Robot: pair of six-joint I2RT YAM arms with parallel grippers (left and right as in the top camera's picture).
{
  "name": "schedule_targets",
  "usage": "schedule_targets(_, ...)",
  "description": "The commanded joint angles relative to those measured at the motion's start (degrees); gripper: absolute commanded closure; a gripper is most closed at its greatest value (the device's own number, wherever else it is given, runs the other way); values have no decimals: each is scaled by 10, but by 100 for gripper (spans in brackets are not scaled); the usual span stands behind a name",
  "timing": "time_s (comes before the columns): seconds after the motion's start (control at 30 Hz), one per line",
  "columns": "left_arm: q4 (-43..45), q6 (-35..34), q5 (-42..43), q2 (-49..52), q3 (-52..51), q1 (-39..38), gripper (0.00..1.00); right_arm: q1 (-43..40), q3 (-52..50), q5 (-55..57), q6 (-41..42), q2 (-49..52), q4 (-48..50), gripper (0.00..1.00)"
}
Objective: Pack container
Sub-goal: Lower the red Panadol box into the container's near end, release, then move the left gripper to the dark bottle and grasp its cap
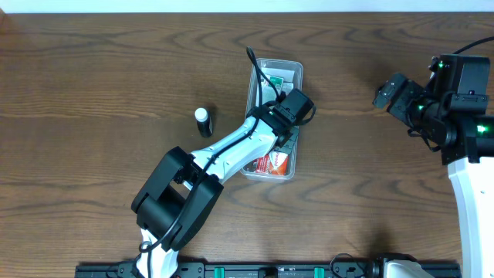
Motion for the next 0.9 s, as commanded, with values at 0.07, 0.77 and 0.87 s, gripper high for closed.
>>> schedule_targets(0.07,-37,6,-12,-46,5,-2,83,-2,4,0,4,1,-1,1)
schedule_targets(0.77,-169,46,61,-244,6,260,34,-2,4,0,4,1,-1,1)
schedule_targets(0.87,-163,61,90,-212,6,292,34,-2,4,0,4,1,-1,1)
